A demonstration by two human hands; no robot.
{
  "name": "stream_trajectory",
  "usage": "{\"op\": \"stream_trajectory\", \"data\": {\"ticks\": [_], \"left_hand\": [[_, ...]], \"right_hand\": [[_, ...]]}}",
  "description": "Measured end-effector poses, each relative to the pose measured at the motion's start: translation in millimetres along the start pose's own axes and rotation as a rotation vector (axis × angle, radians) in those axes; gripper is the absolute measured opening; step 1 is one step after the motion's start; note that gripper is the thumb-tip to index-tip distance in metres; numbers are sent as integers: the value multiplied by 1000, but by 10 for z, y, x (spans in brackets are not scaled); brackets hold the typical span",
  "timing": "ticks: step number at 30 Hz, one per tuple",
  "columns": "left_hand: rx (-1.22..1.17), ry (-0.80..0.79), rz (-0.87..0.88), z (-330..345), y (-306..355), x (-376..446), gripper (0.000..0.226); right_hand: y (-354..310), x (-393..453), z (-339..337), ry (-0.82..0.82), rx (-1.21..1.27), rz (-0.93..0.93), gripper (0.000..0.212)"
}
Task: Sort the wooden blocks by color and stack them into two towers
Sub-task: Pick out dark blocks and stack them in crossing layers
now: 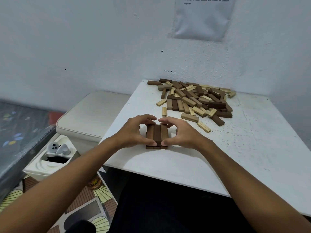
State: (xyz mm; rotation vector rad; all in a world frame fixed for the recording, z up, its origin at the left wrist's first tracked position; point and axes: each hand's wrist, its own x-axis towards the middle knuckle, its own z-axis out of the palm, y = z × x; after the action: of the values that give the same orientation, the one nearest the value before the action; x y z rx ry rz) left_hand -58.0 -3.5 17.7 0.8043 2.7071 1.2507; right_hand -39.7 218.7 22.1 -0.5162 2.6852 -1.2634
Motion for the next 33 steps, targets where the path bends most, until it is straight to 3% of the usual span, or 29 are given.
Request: {"op": "stream_trajectory", "data": {"ticks": [22, 33], "left_hand": [[54, 28, 39, 19, -48, -1, 74], [60, 6, 30, -2, 14, -25, 82]], "right_hand": [[13, -9, 0, 5, 5, -17, 75], [4, -17, -16, 5, 2, -27, 76]]}}
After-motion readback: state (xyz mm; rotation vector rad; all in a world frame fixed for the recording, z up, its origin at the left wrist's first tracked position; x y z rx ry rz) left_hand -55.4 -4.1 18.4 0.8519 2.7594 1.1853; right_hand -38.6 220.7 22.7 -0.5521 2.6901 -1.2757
